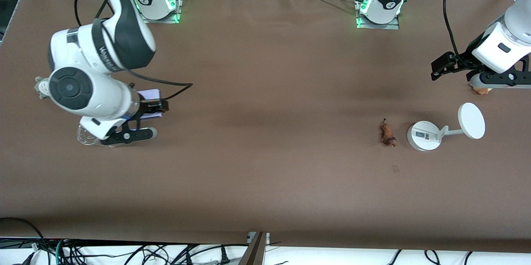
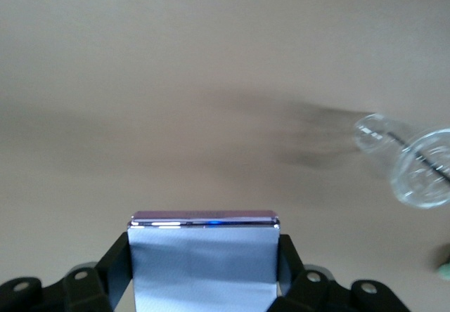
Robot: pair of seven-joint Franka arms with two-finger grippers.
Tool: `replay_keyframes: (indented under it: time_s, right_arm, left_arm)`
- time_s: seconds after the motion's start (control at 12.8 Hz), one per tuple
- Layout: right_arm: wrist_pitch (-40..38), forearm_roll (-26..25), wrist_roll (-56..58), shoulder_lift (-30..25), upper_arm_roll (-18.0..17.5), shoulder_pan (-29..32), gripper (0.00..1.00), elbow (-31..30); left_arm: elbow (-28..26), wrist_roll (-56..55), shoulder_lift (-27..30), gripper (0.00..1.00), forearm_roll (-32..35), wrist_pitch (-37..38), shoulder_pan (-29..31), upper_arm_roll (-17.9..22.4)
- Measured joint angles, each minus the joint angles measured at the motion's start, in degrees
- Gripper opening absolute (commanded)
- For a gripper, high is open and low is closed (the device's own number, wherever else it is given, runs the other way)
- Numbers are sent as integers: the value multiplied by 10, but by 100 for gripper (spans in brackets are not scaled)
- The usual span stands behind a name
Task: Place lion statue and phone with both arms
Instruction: 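Release the lion, raise the left gripper while the right gripper lifts the phone, then lower the phone beside the clear cup and open the right gripper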
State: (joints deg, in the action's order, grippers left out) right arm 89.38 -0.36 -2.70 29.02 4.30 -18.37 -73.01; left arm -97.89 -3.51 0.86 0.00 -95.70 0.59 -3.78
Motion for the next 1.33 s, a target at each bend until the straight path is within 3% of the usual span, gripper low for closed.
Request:
replay_keyframes:
  time_s: [0.23,0.55,0.7,1.33]
  right_arm:
    - [116,0,49,-4,28,3,1,-89]
    - [343,0,70,-6,36,4,0,-246]
    - [416,0,86,2,39,17,0,-294]
    - [545,36,115,75,37,52,0,-320]
  left_arm:
    - [0,0,0,100,0,0,2,0]
    - [0,0,0,100,0,0,3,0]
    - [0,0,0,100,0,0,3,0]
    - [0,0,0,100,0,0,3,0]
